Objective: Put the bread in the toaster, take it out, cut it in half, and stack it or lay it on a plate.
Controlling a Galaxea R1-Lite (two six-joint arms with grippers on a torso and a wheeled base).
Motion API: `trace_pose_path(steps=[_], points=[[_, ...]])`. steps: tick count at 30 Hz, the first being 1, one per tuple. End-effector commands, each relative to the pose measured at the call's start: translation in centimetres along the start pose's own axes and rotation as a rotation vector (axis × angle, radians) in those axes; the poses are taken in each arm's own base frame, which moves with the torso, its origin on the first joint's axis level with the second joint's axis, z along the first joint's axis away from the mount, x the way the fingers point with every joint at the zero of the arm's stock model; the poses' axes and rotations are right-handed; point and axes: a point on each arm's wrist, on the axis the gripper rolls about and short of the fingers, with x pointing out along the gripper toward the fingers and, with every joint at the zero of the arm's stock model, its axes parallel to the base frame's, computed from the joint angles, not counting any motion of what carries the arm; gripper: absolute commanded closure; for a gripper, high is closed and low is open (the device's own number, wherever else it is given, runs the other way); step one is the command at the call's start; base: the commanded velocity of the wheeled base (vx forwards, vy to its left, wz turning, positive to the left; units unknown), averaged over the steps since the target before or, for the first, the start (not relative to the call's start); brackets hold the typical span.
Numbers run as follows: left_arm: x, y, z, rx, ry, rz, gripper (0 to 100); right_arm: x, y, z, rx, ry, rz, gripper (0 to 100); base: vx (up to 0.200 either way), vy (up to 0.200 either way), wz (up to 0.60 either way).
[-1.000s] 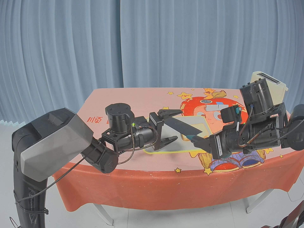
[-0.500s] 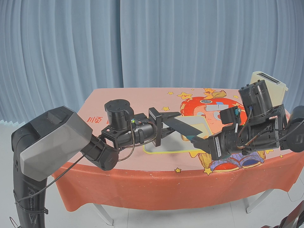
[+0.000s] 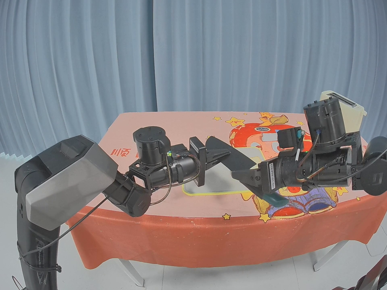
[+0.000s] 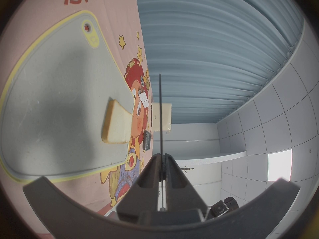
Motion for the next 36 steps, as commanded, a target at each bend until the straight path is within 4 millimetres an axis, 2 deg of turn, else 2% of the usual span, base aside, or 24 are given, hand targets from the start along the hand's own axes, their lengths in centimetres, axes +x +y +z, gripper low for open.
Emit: trace_pose_path(steps=[1,5,12,13,18,22,25,31,36], points=[[0.0,0.0,0.0,0.000,-0.001,-0.001,100,-1.1,0.0,0.4,-0.005,-0.038,0.004,0,0.000,0.000,0.00],[-0.2,-0.8,-0.1,0.010,-0.002,-0.015,100,-2.4,-0.1,0.4,-0.028,-0.059,0.000,0,0.000,0.000,0.00],[-0.7,-2.1,0.1,0.028,-0.022,-0.039,100,-2.6,-1.6,-0.5,-0.012,-0.058,-0.130,0,0.000,0.000,0.00],[-1.0,-2.5,0.5,0.033,-0.034,-0.048,100,-2.8,-2.2,-0.6,0.003,-0.076,-0.161,0,0.000,0.000,0.00],[-1.4,-3.5,2.0,0.052,-0.114,-0.079,100,-3.5,-2.7,-0.6,0.019,-0.151,-0.165,0,0.000,0.000,0.00],[-1.2,-4.5,3.1,0.060,-0.217,-0.100,100,-4.0,-2.9,-2.3,0.070,-0.131,-0.153,0,0.000,0.000,0.00],[-0.8,-5.4,3.8,0.054,-0.295,-0.100,100,-4.0,-2.6,-3.1,0.192,-0.115,-0.132,0,0.000,0.000,0.00],[0.1,-5.2,4.6,0.051,-0.396,-0.107,100,-3.7,-1.5,-3.0,0.361,-0.153,-0.069,0,0.000,0.000,0.00],[0.5,-5.0,5.1,0.054,-0.445,-0.118,100,-3.4,-1.1,-2.6,0.389,-0.201,-0.055,0,0.000,0.000,0.00]])
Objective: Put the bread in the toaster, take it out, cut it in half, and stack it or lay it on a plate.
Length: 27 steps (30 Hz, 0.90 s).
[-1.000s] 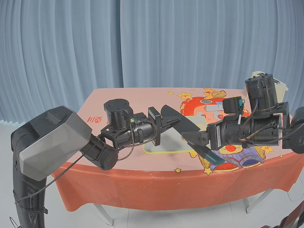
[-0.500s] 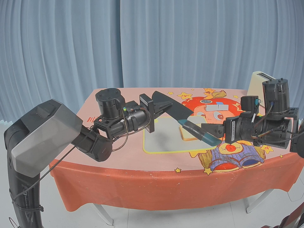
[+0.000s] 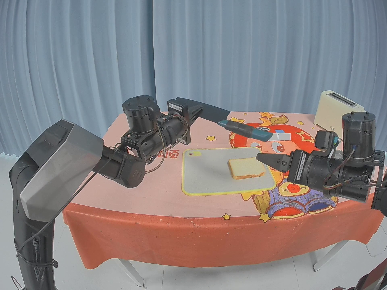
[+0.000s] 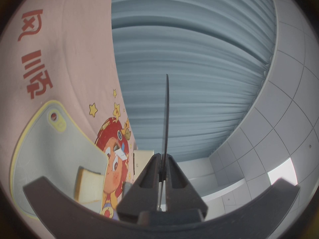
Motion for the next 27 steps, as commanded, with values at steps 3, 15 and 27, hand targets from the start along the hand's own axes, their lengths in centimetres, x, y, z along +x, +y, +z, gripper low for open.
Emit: trace_pose_path(steps=[3,15,27], points=[[0.8,0.8,0.1,-0.006,-0.026,0.039,100,1.1,-0.4,-1.3,-0.185,0.009,-0.080,0,0.000,0.000,0.00],[1.2,0.1,0.0,-0.006,-0.066,0.073,100,0.7,-5.2,-2.9,-0.631,-0.136,-0.040,0,0.000,0.000,0.00],[1.5,0.4,-1.5,-0.010,-0.033,0.082,100,-0.6,-5.4,3.1,-0.990,-0.353,0.018,0,0.000,0.000,0.00]])
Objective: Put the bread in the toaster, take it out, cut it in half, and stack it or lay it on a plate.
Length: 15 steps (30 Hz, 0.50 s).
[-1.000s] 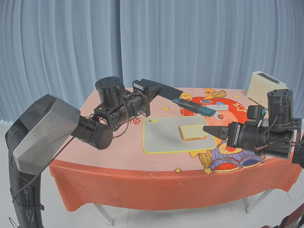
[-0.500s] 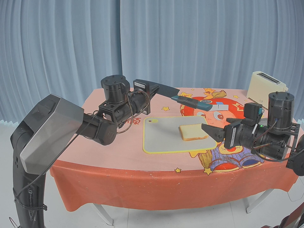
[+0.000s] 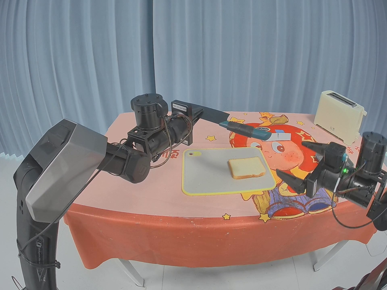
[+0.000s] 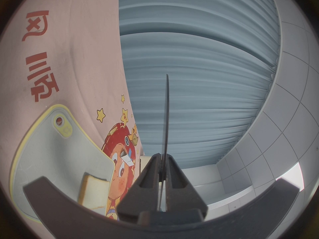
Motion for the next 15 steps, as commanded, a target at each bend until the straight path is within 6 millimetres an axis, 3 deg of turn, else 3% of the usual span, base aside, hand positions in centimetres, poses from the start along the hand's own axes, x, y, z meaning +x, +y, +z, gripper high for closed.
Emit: trace_pose_path(steps=[1,3,9,15], points=[[0.2,0.1,-1.5,-0.002,0.029,0.007,100,0.3,-1.6,3.3,-0.178,-0.143,-0.024,0,0.000,0.000,0.00],[0.1,0.1,-1.5,-0.002,0.029,0.007,100,0.3,-0.6,3.4,-0.282,-0.142,-0.017,0,0.000,0.000,0.00],[0.2,0.3,-1.5,-0.003,0.029,0.010,100,-0.2,-0.5,2.3,-0.544,-0.049,-0.104,0,0.000,0.000,0.00],[0.2,0.1,-2.1,-0.005,0.038,0.008,100,-1.0,0.7,1.3,-0.681,0.068,-0.185,0,0.000,0.000,0.00]])
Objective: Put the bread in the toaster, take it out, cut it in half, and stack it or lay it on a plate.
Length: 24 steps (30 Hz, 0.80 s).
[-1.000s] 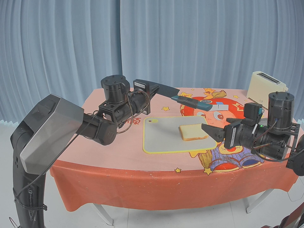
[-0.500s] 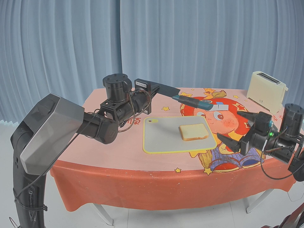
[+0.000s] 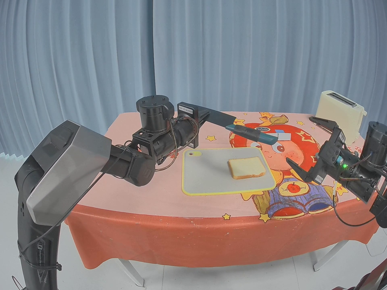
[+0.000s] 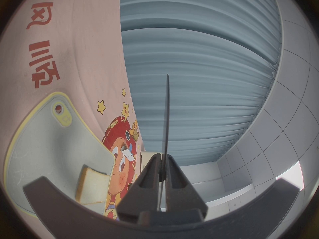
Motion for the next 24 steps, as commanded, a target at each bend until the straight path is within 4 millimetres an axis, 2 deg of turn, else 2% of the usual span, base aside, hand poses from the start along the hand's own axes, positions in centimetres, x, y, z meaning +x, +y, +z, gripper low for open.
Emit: trace_pose_path(steps=[1,4,6,11,15,16,24], points=[[0.1,-0.1,-0.7,-0.002,0.012,-0.001,100,-1.6,1.7,-0.4,-0.095,0.087,-0.005,0,0.000,0.000,0.00],[0.1,-0.2,-1.4,-0.003,0.006,-0.001,100,-2.9,2.6,-0.9,-0.124,0.207,-0.047,0,0.000,0.000,0.00],[0.2,-0.3,-1.7,-0.003,-0.016,-0.006,100,-3.3,3.7,0.2,-0.140,0.223,-0.056,0,0.000,0.000,0.00],[0.3,-0.5,-2.7,-0.003,-0.043,-0.011,100,-3.6,4.7,2.2,-0.165,0.261,-0.110,0,0.000,0.000,0.00],[0.4,-0.6,-3.1,-0.002,-0.060,-0.018,100,-3.2,5.0,2.5,-0.180,0.259,-0.102,0,0.000,0.000,0.00],[0.5,-0.6,-3.1,-0.002,-0.086,-0.018,100,-2.6,5.6,2.5,-0.222,0.275,-0.081,0,0.000,0.000,0.00],[0.6,-0.3,-3.0,0.050,-0.116,-0.010,100,0.1,5.4,2.5,-0.424,0.266,-0.134,0,0.000,0.000,0.00]])
